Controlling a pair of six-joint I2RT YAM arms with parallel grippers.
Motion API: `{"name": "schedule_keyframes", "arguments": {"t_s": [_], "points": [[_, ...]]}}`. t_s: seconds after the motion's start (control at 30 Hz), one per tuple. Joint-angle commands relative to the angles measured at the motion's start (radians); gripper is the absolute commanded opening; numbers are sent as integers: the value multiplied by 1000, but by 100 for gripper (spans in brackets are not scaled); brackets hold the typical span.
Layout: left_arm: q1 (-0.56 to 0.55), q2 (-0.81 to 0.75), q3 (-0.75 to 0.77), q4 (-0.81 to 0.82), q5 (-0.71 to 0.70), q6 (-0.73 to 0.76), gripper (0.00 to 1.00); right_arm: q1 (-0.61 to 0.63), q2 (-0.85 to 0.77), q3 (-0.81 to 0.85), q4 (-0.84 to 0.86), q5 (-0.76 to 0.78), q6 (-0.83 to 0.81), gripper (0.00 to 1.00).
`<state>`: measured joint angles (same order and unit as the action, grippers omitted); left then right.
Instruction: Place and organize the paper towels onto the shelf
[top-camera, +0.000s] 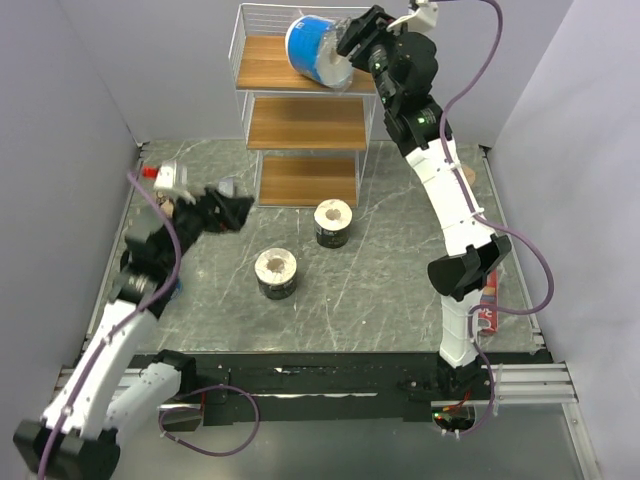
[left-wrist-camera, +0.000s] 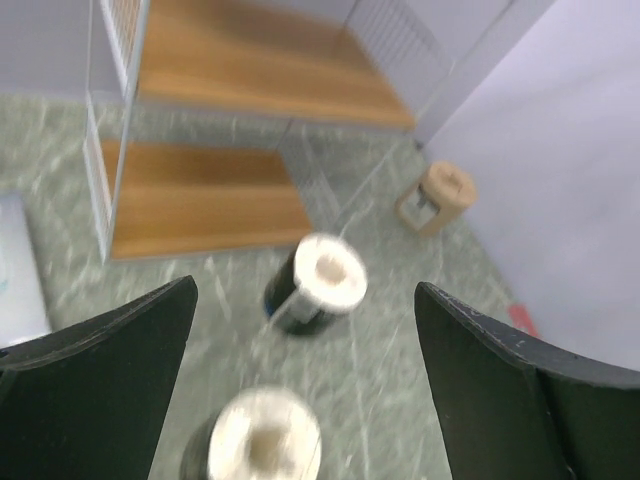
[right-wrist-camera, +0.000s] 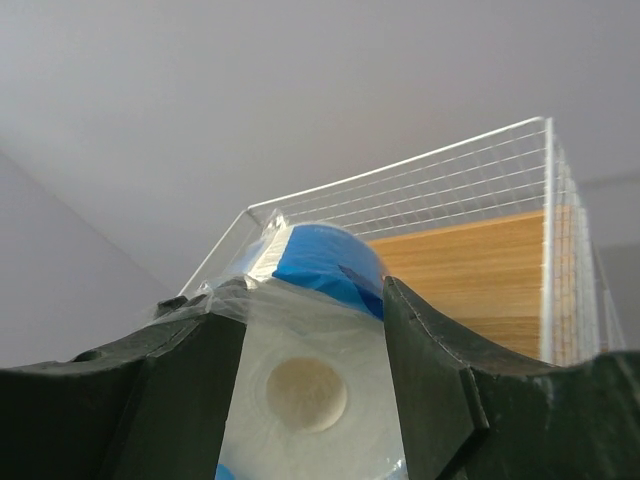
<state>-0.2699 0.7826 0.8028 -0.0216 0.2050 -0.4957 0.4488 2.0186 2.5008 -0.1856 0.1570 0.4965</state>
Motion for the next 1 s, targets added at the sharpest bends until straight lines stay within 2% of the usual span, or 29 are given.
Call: {"name": "schedule_keyframes", "arguments": {"t_s": [0.0,0.2,0.23,0.4,0.67,0.97], "points": [[-2,150,235,114,4,-43,96,19,25,35,70,-13,-48,64],[-6,398,481,154,11,2,97,25,42,41,109,-23,-73,65],[-6,424,554,149,-2,11,97,28,42,40,109,-27,-75,65],[-31,569,735,167,-1,91,97,28,35,23,127,-31,-81,65],[-132,742,915,163,-62,334,97,28,15,-2,143,-63,-79,66],[-179,912,1069,204,-107,401,97,28,0,-25,127,-89,-79,66]]}}
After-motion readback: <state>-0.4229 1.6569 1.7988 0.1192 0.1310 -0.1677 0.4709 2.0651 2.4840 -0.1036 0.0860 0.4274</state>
